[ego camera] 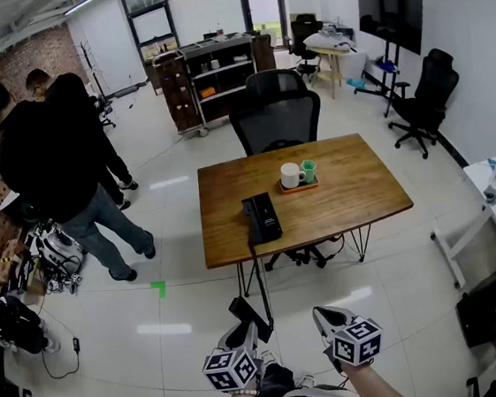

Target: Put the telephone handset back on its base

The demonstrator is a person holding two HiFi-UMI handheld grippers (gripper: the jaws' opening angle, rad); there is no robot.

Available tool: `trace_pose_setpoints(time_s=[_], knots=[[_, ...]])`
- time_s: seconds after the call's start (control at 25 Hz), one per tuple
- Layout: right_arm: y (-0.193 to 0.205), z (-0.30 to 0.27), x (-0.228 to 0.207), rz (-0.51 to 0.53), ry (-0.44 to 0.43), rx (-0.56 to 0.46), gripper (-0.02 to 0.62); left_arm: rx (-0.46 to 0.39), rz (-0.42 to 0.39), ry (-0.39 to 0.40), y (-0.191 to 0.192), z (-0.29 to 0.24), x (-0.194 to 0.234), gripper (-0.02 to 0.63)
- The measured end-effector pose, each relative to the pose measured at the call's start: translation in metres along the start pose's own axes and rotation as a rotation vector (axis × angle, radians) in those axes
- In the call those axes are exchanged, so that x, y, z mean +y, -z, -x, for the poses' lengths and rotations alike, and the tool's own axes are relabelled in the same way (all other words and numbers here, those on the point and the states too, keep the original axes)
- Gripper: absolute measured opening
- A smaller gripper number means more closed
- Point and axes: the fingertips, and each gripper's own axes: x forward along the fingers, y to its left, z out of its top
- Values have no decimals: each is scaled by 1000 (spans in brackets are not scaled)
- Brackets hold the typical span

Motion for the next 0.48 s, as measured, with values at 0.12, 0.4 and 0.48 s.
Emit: trace_pose_setpoints(time_s=[0.12,0.4,0.48], knots=[[8,8,0,-4,-7,4,2,-4,0,-3,4,7,-6,71],[19,15,-5,-12,-18,5,2,-11,5,-4,11,12,-9,69],[15,14,-10,-16,-11,-4,2,-8,7,-4,11,8,-7,71]])
